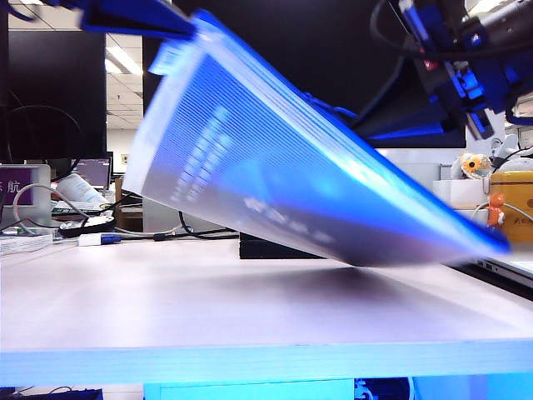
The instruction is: Pick up the transparent plastic file bag with a blue zipper and close its zipper.
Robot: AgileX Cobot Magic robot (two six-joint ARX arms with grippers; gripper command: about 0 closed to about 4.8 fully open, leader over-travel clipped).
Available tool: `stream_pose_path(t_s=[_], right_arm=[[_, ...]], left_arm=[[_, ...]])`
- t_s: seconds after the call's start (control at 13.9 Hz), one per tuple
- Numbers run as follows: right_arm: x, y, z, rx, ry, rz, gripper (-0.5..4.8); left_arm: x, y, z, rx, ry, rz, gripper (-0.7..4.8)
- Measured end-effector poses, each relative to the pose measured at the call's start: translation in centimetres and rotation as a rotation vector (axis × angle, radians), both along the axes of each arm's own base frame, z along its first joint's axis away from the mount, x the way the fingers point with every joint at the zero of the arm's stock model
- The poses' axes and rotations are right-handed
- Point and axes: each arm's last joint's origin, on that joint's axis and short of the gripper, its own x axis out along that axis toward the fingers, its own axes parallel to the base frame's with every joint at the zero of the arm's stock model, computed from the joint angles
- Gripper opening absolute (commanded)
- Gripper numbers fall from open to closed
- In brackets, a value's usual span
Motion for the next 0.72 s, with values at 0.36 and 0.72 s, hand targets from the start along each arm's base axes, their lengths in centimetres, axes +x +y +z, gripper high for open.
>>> stream_pose_path(t_s=[0.36, 0.72], right_arm=[[0.3, -0.6, -0.7, -0.142, -0.011, -0.207, -0.01], [0.2, -1.4, -1.5, -0.32, 0.008, -0.418, -0.01]], left_arm=[[-0.6, 3.6, 0.7, 0.011, 0.037, 0.139, -0.06], [-0.3, 5.4, 0.4, 0.021, 0.08, 0.222, -0.06]])
